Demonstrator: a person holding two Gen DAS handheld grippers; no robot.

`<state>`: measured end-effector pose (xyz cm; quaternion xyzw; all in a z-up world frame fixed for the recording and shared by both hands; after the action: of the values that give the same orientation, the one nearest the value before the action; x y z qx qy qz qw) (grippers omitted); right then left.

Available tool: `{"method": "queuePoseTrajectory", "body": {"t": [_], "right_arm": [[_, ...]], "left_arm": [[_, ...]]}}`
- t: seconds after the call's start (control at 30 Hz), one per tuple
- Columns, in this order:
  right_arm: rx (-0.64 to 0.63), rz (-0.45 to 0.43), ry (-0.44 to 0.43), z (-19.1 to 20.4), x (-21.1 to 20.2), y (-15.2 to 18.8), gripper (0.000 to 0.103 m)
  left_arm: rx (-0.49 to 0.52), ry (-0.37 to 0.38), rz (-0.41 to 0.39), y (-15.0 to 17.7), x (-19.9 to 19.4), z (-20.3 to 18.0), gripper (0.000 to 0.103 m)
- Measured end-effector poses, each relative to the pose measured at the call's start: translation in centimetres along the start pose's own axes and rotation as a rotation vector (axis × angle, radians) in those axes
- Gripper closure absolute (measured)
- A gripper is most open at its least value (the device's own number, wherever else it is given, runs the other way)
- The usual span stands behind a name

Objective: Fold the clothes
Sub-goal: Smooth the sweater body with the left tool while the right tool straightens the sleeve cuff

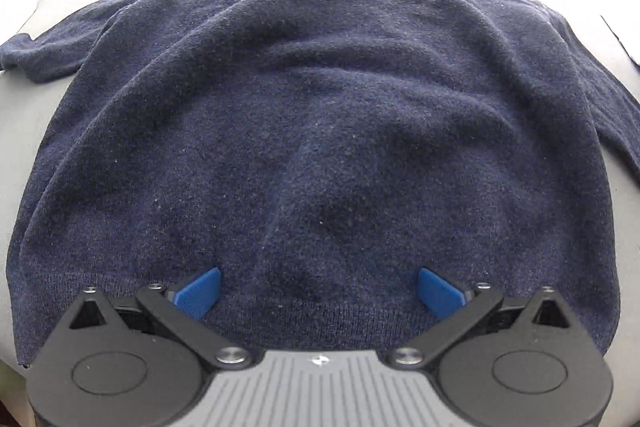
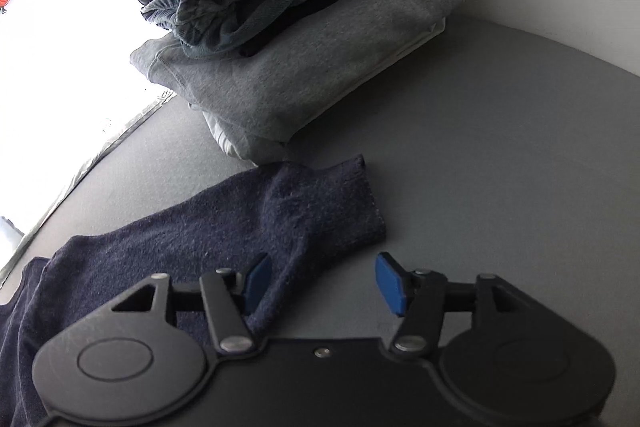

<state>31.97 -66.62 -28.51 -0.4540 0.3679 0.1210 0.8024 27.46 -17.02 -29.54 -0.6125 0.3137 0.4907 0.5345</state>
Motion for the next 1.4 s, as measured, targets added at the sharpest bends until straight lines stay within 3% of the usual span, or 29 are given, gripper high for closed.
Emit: {"method": "queuePoseTrajectory", "body": {"t": [0.07,0.13,0.17,0.2,0.37,0.43,0.57,0.67,0.73,0.8,0.9,1.0,1.07,1.17,1.27,1.4], "right_arm": [[-0.052,-0.008,0.018,0.3,0.6,-0.1,0.045],[-0.152,-0.005,0.044,0.9,1.2,0.0,0.055],[-0.202,-0.004,0.055,1.3,1.3,0.1,0.070],[-0.233,-0.009,0.050,1.4,1.4,0.0,0.079],[-0.246,-0.030,0.044,0.7,1.2,-0.9,0.097],[-0.265,-0.064,0.105,-0.5,1.2,-2.2,0.098],[-0.208,-0.070,0.146,-2.9,2.0,-4.2,0.098],[-0.186,-0.063,0.180,-3.6,2.8,-4.6,0.095],[-0.173,-0.058,0.214,-3.8,3.0,-4.4,0.088],[-0.158,-0.057,0.274,-4.0,2.6,-4.1,0.059],[-0.048,-0.024,0.249,-4.5,1.5,-3.1,0.055],[0.003,-0.006,0.194,-3.6,0.0,-1.1,0.049],[-0.013,0.012,0.166,-2.2,-0.8,0.5,0.049],[-0.004,0.058,0.074,1.3,-2.5,4.0,0.046],[0.000,0.129,-0.056,5.5,-4.3,7.9,0.041],[0.013,0.239,-0.248,10.8,-6.9,13.1,0.039]], "left_arm": [[-0.010,0.002,0.002,-0.1,0.0,0.3,0.000],[-0.009,0.001,0.001,-0.1,0.0,0.3,0.000],[-0.010,0.000,0.000,-0.1,0.0,0.3,0.000],[-0.011,-0.001,-0.001,-0.1,0.0,0.3,0.000],[-0.018,-0.004,0.002,-0.1,0.0,0.2,0.000],[-0.016,-0.002,0.009,-0.2,0.1,0.2,0.000],[-0.013,0.001,0.015,-0.3,0.0,0.4,0.000],[-0.009,0.004,0.014,-0.3,0.0,0.5,0.000],[-0.004,0.006,0.016,-0.3,-0.1,0.7,0.000],[0.015,0.017,0.026,-0.3,-0.1,0.8,0.000],[0.039,0.049,0.025,0.0,-0.7,1.3,0.000],[-0.036,0.067,-0.039,0.3,-2.1,3.7,0.001],[-0.087,0.033,-0.104,0.1,-3.7,6.4,0.001],[-0.124,-0.079,-0.229,-1.0,-6.1,11.4,0.001],[-0.122,-0.154,-0.231,-1.8,-6.3,15.9,0.001],[-0.181,-0.131,-0.147,-1.7,-4.2,20.4,0.002]]}}
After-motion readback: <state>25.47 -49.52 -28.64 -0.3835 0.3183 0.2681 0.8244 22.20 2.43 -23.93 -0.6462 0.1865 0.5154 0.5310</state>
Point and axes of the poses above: each gripper's, at about its wrist camera, not at the fingertips, and x roughly the way its jaws point, z to its left, y to its underside, the point moved 9 cm from there along x, roughly the way its jaws point, and after that the axes turned 2 degrees about -y, right-handed, at the moved point
